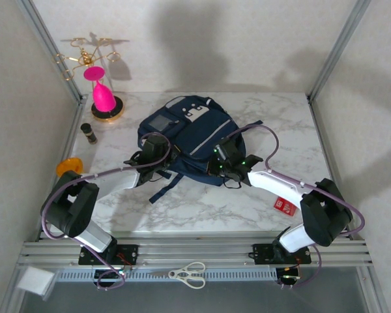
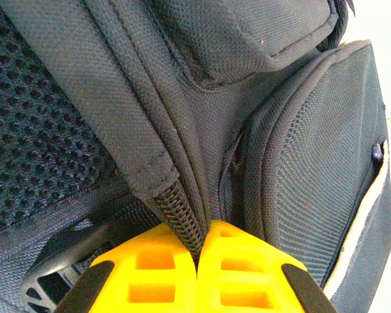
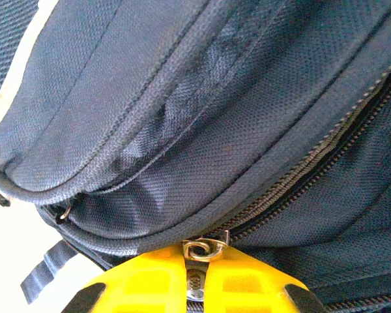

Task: Pack the student bag
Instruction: Zip the student bag at the center of the table.

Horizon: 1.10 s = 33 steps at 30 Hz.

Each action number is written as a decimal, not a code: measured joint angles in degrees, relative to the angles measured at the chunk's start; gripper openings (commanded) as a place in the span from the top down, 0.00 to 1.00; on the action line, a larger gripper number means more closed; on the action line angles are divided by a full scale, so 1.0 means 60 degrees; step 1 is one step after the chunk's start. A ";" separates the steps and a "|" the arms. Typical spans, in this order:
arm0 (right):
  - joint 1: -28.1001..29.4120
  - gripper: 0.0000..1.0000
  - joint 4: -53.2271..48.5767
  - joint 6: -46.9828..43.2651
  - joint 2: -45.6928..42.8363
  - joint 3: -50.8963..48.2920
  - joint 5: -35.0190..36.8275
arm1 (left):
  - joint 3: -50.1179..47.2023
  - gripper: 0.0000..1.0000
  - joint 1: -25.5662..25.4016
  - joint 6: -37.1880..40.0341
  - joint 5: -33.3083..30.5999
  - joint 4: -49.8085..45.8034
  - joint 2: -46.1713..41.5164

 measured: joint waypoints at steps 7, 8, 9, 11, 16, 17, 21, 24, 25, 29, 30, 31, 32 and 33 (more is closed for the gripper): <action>-0.0036 1.00 0.0000 -0.0743 -0.0058 0.0000 -0.0386 | -0.0386 0.51 -0.0025 -0.0182 0.0080 -0.0215 -0.1173; -0.0036 1.00 -0.0004 -0.0838 -0.0066 0.0000 -0.0412 | -0.0532 0.49 -0.0138 -0.0339 0.0055 -0.0200 -0.1457; -0.0036 1.00 -0.0004 -0.0885 -0.0066 0.0000 -0.0415 | -0.0637 0.49 -0.0291 -0.0510 0.0018 -0.0164 -0.1650; -0.0036 1.00 0.0000 -0.0991 -0.0066 0.0000 -0.0455 | -0.0845 0.49 -0.0783 -0.1002 -0.0055 0.0000 -0.1898; -0.0036 1.00 0.0091 -0.1118 -0.0066 -0.0040 -0.0579 | -0.1206 0.49 -0.1956 -0.2240 -0.0135 0.0667 -0.1574; -0.0036 1.00 0.0117 -0.1122 -0.0066 -0.0066 -0.0590 | -0.1151 0.50 -0.2116 -0.2452 -0.0178 0.0703 -0.1381; -0.0036 1.00 0.0215 -0.1122 -0.0069 -0.0193 -0.0597 | -0.0874 0.49 -0.2543 -0.3213 -0.0441 0.0878 -0.0579; -0.0036 1.00 0.0335 -0.1122 -0.0069 -0.0251 -0.0597 | -0.0783 0.55 -0.2634 -0.3690 -0.0710 0.1031 -0.0204; -0.0036 1.00 0.0372 -0.1122 -0.0069 -0.0277 -0.0597 | -0.0750 0.58 -0.2634 -0.3814 -0.0754 0.1089 -0.0091; -0.0036 1.00 0.0408 -0.1126 -0.0069 -0.0331 -0.0572 | -0.0506 0.75 -0.2674 -0.4131 -0.0936 0.1184 0.0368; -0.0036 1.00 0.0408 -0.1126 -0.0069 -0.0331 -0.0554 | -0.0444 0.80 -0.2696 -0.4182 -0.1027 0.1173 0.0404; -0.0036 1.00 0.0401 -0.1126 -0.0069 -0.0328 -0.0517 | -0.0390 0.86 -0.2707 -0.4204 -0.1137 0.1155 0.0408; -0.0040 1.00 0.0382 -0.1129 -0.0069 -0.0331 -0.0430 | -0.0335 0.91 -0.2714 -0.4207 -0.1224 0.1133 0.0408; -0.0055 1.00 0.0361 -0.1137 -0.0069 -0.0328 -0.0353 | -0.0291 0.97 -0.2714 -0.4222 -0.1279 0.1115 0.0408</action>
